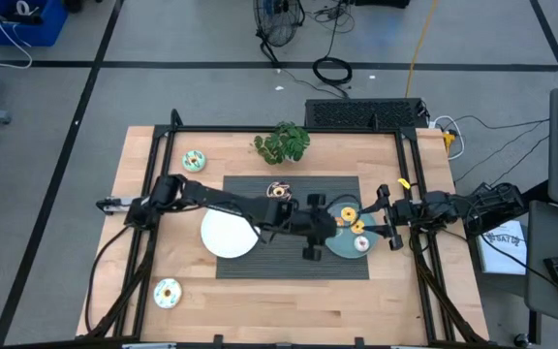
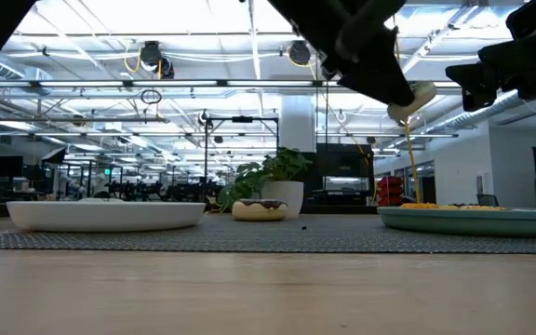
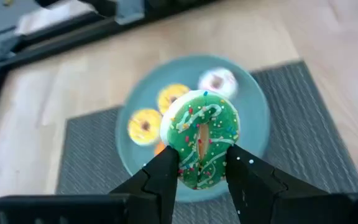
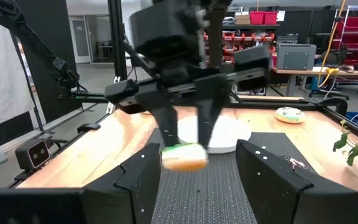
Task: Pick & Place donuts
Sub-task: Put the small green doughnut on top of the blue plate
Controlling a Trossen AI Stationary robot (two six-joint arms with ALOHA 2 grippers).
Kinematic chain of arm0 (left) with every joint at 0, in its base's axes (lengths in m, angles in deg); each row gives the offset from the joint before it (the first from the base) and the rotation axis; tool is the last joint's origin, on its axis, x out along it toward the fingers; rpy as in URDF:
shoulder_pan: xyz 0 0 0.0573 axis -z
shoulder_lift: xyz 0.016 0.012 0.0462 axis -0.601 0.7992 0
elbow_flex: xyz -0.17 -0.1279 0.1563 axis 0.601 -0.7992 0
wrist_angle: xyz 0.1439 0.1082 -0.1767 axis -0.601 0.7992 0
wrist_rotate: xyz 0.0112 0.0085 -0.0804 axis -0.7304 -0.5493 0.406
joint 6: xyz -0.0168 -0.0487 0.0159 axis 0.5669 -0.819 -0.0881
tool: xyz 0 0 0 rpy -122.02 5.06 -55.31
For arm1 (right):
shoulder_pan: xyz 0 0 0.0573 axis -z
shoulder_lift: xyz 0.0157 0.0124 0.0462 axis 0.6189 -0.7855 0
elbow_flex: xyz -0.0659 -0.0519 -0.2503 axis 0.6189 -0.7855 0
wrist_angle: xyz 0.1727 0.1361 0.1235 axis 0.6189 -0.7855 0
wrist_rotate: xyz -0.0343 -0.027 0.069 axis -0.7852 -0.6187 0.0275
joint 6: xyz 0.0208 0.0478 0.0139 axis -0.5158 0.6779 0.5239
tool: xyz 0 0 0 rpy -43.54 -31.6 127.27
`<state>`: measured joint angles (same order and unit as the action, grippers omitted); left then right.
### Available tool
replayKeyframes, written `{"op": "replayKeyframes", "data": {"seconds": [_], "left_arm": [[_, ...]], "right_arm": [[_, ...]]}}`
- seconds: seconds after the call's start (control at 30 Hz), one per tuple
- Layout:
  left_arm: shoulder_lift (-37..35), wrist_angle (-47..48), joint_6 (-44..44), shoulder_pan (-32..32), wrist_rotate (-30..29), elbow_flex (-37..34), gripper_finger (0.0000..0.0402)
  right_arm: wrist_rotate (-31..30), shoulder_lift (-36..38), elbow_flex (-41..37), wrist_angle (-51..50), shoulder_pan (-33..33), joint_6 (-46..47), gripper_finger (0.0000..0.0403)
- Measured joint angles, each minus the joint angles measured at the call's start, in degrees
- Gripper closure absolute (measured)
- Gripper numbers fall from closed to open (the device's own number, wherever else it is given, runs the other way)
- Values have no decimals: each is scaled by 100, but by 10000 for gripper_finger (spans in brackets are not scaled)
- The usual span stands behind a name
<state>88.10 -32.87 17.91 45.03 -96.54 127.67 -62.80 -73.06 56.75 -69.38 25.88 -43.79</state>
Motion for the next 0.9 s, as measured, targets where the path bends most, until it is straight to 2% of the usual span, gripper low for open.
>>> {"op": "replayKeyframes", "data": {"seconds": [0.23,0.53,0.73,0.9], "left_arm": [[0,-516,-35,-301,3,-50,270],[0,-512,-553,-519,9,-55,270],[0,-457,-728,-519,94,-55,270],[0,-294,-746,-518,535,-55,270]], "right_arm": [[0,0,0,112,0,70,206],[-68,2,2,227,0,193,206],[-1379,-268,0,212,1,-127,208],[-1674,-1071,2,471,0,-277,207]]}}
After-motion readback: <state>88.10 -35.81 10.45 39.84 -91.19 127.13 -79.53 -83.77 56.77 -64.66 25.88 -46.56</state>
